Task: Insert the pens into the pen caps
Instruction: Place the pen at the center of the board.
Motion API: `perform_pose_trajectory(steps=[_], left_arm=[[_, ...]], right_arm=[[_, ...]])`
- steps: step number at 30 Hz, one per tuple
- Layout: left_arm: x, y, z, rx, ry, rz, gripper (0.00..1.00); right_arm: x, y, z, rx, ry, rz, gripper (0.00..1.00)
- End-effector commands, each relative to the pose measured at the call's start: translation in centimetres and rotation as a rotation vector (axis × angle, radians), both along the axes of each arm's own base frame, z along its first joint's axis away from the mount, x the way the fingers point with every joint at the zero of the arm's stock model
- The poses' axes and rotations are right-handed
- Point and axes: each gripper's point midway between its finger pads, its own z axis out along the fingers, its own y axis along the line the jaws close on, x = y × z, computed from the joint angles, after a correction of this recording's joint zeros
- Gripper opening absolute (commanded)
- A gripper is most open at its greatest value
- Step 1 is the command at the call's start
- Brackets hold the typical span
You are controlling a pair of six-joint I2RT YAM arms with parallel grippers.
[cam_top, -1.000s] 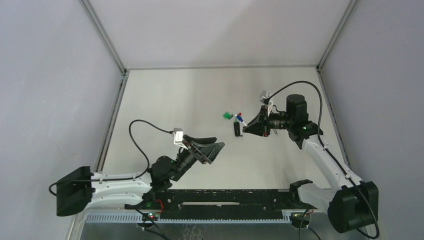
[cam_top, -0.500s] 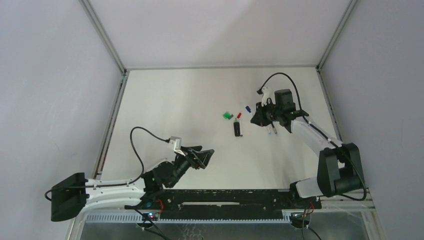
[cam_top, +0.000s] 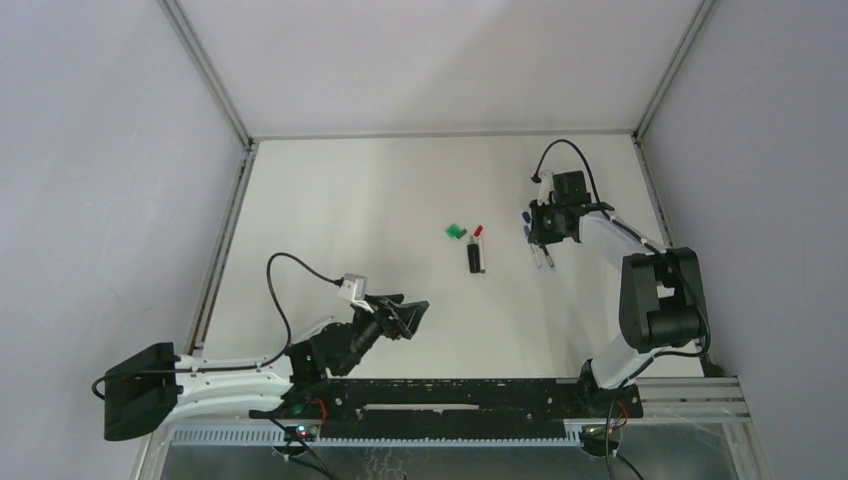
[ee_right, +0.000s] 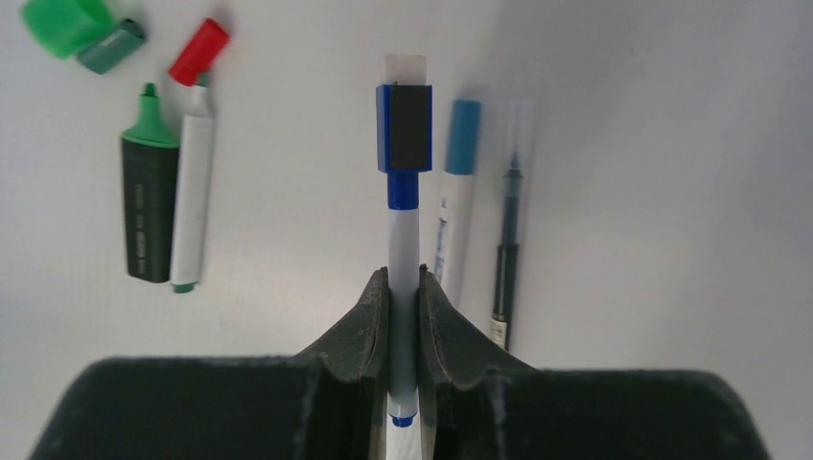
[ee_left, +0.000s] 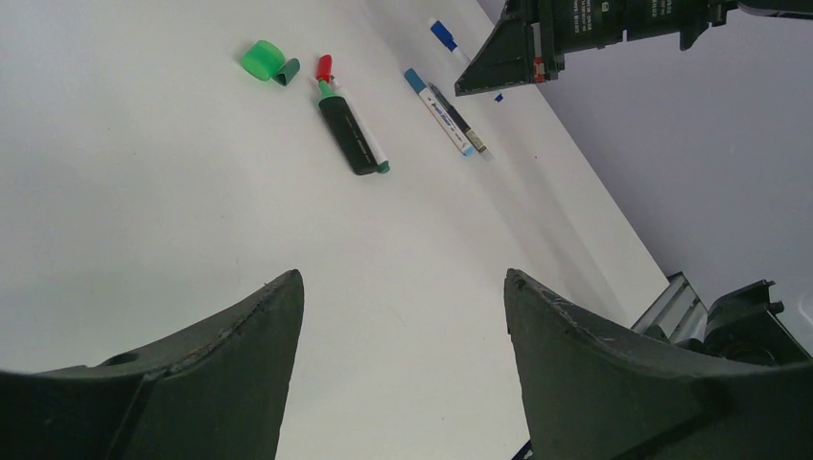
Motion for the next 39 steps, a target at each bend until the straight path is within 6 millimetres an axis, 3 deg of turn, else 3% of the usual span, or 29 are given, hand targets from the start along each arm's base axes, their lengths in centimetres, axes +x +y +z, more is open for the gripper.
perform_pose_trajectory(steps=[1,8,20,32,39], left_arm=[[0.5,0.1,1.0,-0.031,-0.007,0.025,0.80],[0.5,0.3,1.1,-0.034,-0.006,0.030,0.80],[0.5,0.2,1.4,-0.034,-0.010,0.028,0.80],[0.5,-0.1,1.6,-0.033,-0.008,0.020,0.80],[0.4,-0.1,1.6,-0.035,-0.008,0.016,0.80]], right_arm=[[0.6,-1.6,0.1,-0.041,0.021,-0.052,0.08],[0.4,-3.0,-1.1,-0.025,0.101,-0.085,0.13],[0.0,-2.9,-2.3,-0.006,0.167,-0.083,0.22],[0.0,-2.8,-1.9,0.017,0.175,-0.078,0.28],[0.2,-2.8,-0.4,0.039,0.143,-0.065,0.29]])
